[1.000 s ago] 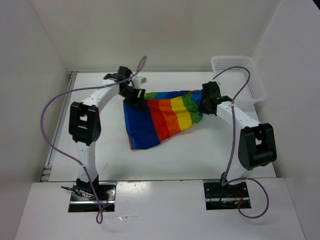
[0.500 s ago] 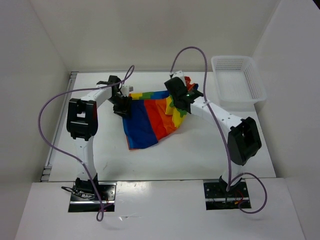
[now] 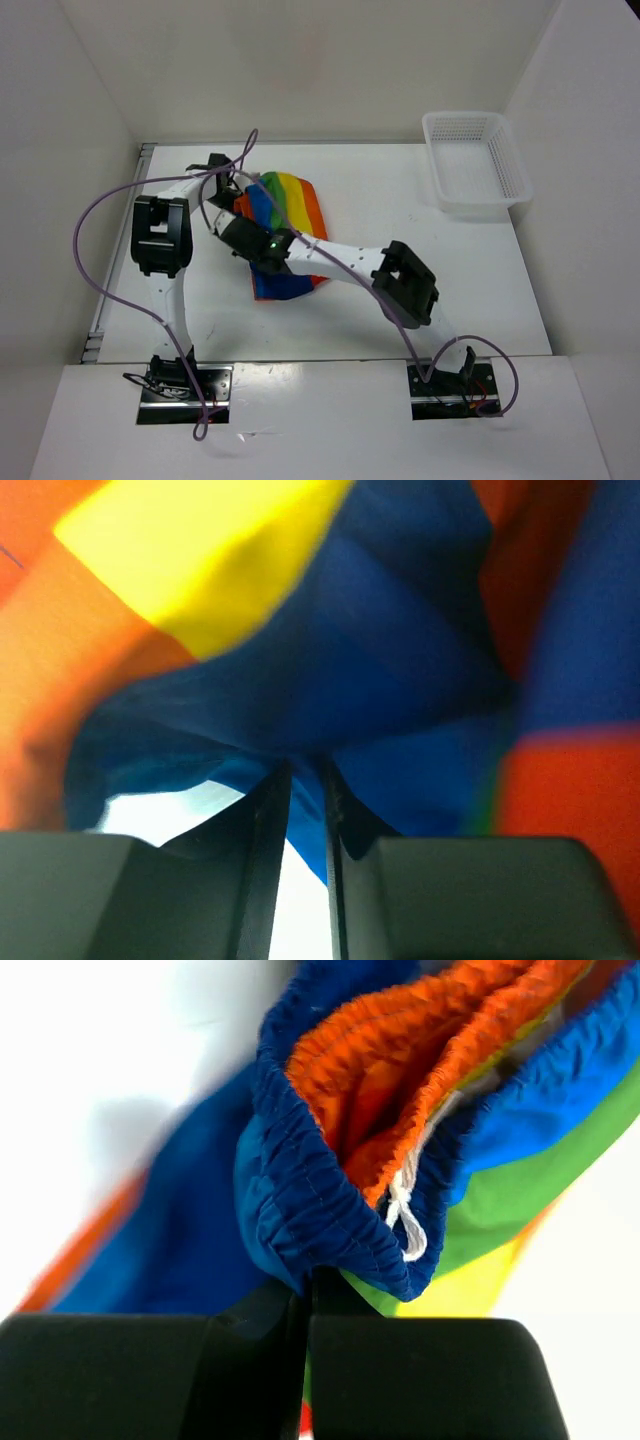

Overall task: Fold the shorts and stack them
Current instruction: Fold the shorts

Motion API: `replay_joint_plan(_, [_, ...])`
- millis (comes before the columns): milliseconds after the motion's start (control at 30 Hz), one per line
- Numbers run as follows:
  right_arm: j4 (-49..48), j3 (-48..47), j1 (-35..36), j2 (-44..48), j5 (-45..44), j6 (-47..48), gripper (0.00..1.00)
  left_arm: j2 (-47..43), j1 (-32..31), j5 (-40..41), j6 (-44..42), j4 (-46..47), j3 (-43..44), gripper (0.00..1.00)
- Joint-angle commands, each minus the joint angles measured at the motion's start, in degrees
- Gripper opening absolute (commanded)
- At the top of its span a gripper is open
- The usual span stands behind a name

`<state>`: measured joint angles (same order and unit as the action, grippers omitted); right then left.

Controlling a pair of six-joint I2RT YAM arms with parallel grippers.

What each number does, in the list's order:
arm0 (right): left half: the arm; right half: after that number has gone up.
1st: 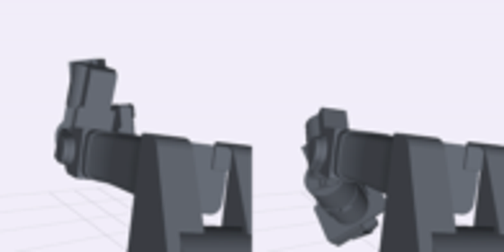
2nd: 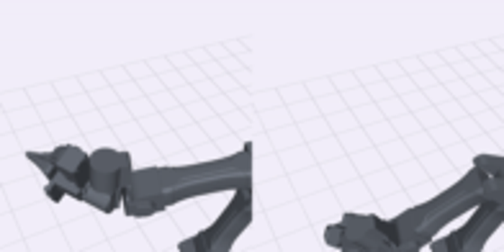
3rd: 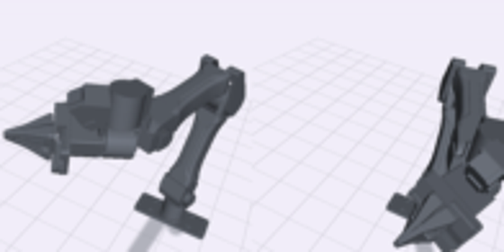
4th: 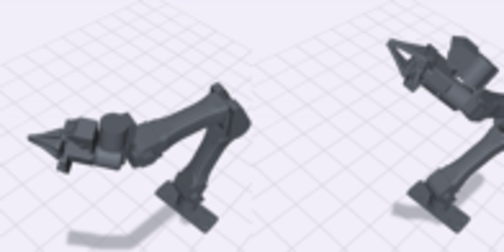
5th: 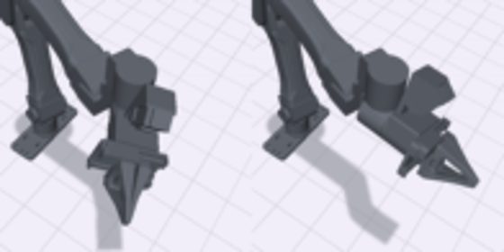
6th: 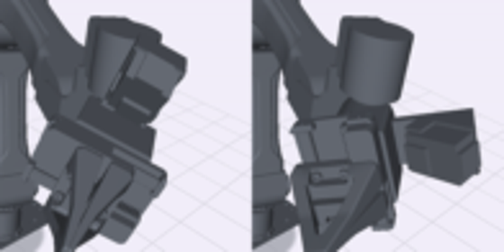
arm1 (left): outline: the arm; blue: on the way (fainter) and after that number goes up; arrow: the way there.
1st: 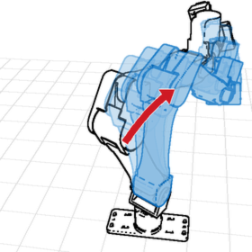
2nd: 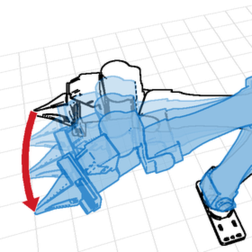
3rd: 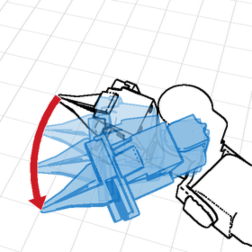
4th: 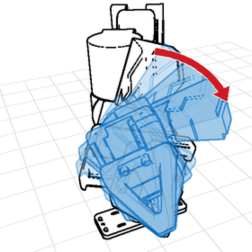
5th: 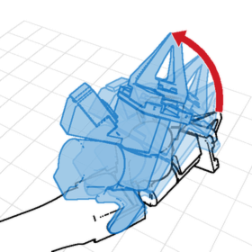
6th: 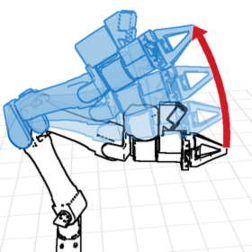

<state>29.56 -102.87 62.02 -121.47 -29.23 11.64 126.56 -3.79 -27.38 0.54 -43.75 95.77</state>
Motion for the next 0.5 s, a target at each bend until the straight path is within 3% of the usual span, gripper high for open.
replay_joint_plan(0, [-0.9, -4.6, 0.7, -2.6, 8.1, 2.8, 0.00, 3.4, 2.6, 0.2, -0.5, 0.2, -0.9, 0.30])
replay_joint_plan(200, [-0.9, -3.0, 2.5, -4.2, 10.5, 1.2, 0.03, 2.9, 7.7, 1.4, -0.5, -0.4, 1.5, 0.47])
replay_joint_plan(233, [-1.4, -3.0, 2.5, -4.2, 11.0, 0.3, 0.23, 2.9, 7.7, 2.4, -0.5, -0.9, 1.5, 0.50])
replay_joint_plan(300, [-1.4, -3.0, 2.5, -4.2, 11.6, -0.4, 0.44, 2.9, 9.4, 2.4, -0.5, -1.4, 3.0, 0.53])
replay_joint_plan(333, [-1.4, -4.1, 2.5, -4.2, 11.6, -0.4, 0.59, 2.2, 9.4, 3.0, -0.5, -1.4, 3.8, 0.54])
replay_joint_plan(467, [-0.7, -8.0, 2.5, -1.2, 16.2, -3.5, 0.74, 0.1, 12.0, 5.4, -0.5, -1.4, 6.3, 0.60])
